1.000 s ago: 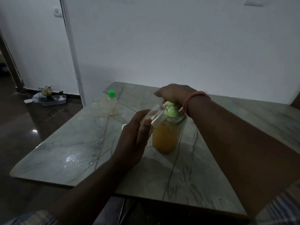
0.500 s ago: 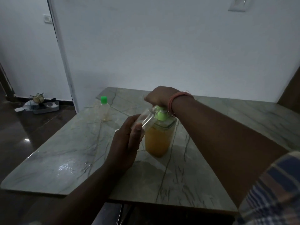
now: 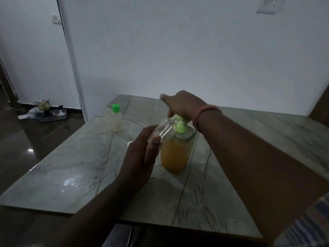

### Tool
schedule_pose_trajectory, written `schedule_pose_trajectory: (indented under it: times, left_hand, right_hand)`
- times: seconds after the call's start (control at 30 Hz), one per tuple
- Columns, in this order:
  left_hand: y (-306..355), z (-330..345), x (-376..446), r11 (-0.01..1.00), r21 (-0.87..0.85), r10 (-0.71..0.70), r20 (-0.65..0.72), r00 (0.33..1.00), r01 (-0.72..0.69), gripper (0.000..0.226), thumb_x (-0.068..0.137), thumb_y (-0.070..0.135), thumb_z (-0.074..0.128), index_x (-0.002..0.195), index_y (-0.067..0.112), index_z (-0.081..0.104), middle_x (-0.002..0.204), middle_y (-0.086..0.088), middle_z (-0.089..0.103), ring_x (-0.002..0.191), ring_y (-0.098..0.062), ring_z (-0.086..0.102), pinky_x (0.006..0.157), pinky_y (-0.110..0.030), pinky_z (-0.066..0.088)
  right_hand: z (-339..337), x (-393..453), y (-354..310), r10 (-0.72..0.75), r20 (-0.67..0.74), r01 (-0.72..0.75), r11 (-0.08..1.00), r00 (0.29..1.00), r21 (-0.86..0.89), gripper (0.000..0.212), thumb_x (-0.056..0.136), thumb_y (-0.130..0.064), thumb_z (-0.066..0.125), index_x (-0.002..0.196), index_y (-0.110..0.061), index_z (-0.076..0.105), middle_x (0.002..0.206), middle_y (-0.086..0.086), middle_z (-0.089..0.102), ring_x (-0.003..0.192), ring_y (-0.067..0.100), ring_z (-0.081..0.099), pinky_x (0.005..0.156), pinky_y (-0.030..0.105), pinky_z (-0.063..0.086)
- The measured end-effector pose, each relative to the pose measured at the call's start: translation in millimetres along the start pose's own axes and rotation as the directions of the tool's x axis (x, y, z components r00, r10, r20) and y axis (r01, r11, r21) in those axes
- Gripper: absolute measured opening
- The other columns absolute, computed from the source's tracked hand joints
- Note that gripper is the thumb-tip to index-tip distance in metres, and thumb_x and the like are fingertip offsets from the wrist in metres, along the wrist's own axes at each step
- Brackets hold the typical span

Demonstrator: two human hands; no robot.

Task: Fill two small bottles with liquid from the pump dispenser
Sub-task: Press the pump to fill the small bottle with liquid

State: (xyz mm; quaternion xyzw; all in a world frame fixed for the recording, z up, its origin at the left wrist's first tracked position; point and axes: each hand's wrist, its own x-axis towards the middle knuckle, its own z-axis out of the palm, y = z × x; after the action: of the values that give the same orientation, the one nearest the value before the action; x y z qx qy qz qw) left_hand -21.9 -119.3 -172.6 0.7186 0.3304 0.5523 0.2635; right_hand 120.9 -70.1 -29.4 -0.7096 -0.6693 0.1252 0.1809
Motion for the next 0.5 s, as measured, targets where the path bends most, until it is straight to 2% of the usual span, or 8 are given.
schedule_pose_trajectory:
  times: [0.13, 0.2, 0.27, 0.3, 0.37, 0.43, 0.5]
  left_hand:
    - [0.8, -0.7, 1.5, 0.999, -0.04, -0.006, -0.001, 1.0, 0.006, 0.033, 0.095, 0.06, 0.035, 0.12, 0.046, 0.052, 0.084, 0.022, 0.063, 0.061, -0.004, 0.057, 0.051, -0.019, 0.041]
    - [1.0, -1.7, 0.5, 0.999, -0.03, 0.01, -0.004, 1.0, -0.01, 0.037, 0.095, 0.065, 0.033, 0.122, 0.047, 0.051, 0.084, 0.019, 0.063, 0.06, -0.005, 0.057, 0.049, -0.018, 0.041]
    - [-0.2, -0.8, -0.9, 0.999, -0.035, -0.004, 0.003, 1.0, 0.004, 0.036, 0.096, 0.063, 0.033, 0.122, 0.048, 0.051, 0.084, 0.014, 0.064, 0.06, -0.006, 0.057, 0.049, -0.02, 0.041]
    - [-1.9, -0.3, -1.2, 0.998, -0.065, -0.023, 0.018, 1.0, 0.024, 0.036, 0.096, 0.061, 0.034, 0.122, 0.046, 0.053, 0.083, 0.011, 0.064, 0.059, -0.006, 0.056, 0.05, -0.022, 0.041]
    - [-4.4, 0.0, -1.0, 0.992, -0.113, -0.045, 0.033, 0.998, 0.049, 0.051, 0.093, 0.068, 0.034, 0.126, 0.034, 0.055, 0.081, 0.009, 0.062, 0.06, -0.006, 0.054, 0.051, -0.025, 0.041]
    - [-4.7, 0.3, -0.2, 0.993, -0.104, -0.046, 0.027, 0.999, 0.048, 0.066, 0.089, 0.075, 0.031, 0.127, 0.027, 0.054, 0.08, 0.012, 0.061, 0.06, -0.005, 0.054, 0.051, -0.024, 0.041]
    - [-5.0, 0.1, 0.2, 0.996, -0.082, -0.029, 0.03, 0.999, 0.031, 0.063, 0.09, 0.074, 0.03, 0.127, 0.029, 0.054, 0.08, 0.012, 0.062, 0.06, -0.005, 0.055, 0.051, -0.024, 0.041]
  right_hand:
    - [-0.2, -2.9, -3.1, 0.001, 0.025, 0.001, 0.995, 1.0, -0.105, 0.044, 0.103, -0.039, 0.037, 0.115, -0.009, 0.067, 0.127, 0.011, 0.063, 0.092, 0.024, 0.054, 0.077, 0.028, 0.036]
    - [-1.9, -1.3, -6.1, 0.0, 0.033, 0.005, 0.992, 0.999, -0.128, 0.043, 0.103, -0.041, 0.039, 0.118, -0.011, 0.066, 0.128, 0.01, 0.063, 0.101, 0.025, 0.058, 0.079, 0.029, 0.039]
    - [-1.7, 0.7, -5.7, -0.013, 0.032, 0.016, 0.994, 0.999, -0.113, 0.052, 0.101, -0.049, 0.041, 0.123, -0.009, 0.066, 0.129, 0.011, 0.063, 0.102, 0.028, 0.061, 0.085, 0.032, 0.044]
    - [-0.2, 1.5, -4.6, -0.016, 0.017, 0.017, 0.997, 1.0, -0.072, 0.057, 0.1, -0.053, 0.042, 0.124, -0.007, 0.066, 0.128, 0.012, 0.064, 0.095, 0.028, 0.062, 0.085, 0.033, 0.045]
    - [2.6, 3.4, -2.3, -0.015, -0.019, 0.015, 1.0, 1.0, -0.016, 0.06, 0.101, -0.053, 0.039, 0.122, -0.005, 0.068, 0.125, 0.014, 0.066, 0.084, 0.025, 0.055, 0.081, 0.032, 0.043]
    - [3.2, 2.1, -1.5, -0.006, 0.014, 0.007, 0.997, 1.0, -0.078, 0.05, 0.104, -0.042, 0.036, 0.116, -0.006, 0.069, 0.123, 0.012, 0.065, 0.087, 0.023, 0.052, 0.076, 0.03, 0.039]
    - [0.4, 0.1, -2.9, 0.009, 0.034, -0.005, 0.992, 0.999, -0.123, 0.041, 0.103, -0.036, 0.038, 0.105, -0.01, 0.068, 0.121, 0.01, 0.065, 0.088, 0.023, 0.055, 0.074, 0.031, 0.039]
